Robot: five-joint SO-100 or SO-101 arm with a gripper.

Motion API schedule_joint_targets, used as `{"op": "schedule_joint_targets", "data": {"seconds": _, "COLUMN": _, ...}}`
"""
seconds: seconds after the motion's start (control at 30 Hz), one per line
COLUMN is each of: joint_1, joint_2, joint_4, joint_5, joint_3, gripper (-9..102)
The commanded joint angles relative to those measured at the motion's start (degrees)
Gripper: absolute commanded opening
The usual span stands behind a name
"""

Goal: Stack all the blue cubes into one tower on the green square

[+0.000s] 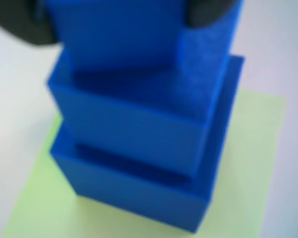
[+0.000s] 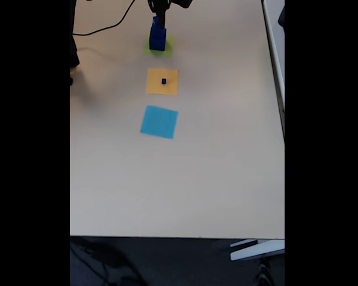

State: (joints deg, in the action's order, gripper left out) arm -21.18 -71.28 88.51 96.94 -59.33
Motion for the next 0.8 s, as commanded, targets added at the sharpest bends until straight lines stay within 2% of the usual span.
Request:
{"op": "schedule_joint_targets", "data": {"seconds": 0.0, "joint_1": 0.7, "joint_2": -7.03, "joint_4": -0.7, "joint_5": -0.79, "joint_3": 0.26, "gripper": 9}}
{"op": "schedule_joint_targets", "data": {"seconds": 0.27, "joint_1": 1.49, "joint_2": -7.65, "joint_4": -0.35, "joint_5": -0.62, "joint_3": 0.88, "gripper": 8}}
{"op": "schedule_joint_targets", "data": {"seconds": 0.77, "joint_1": 2.2, "joint_2": -5.54, "joint_4": 5.27, "joint_5": 4.57, "joint_3": 9.84, "gripper": 7}}
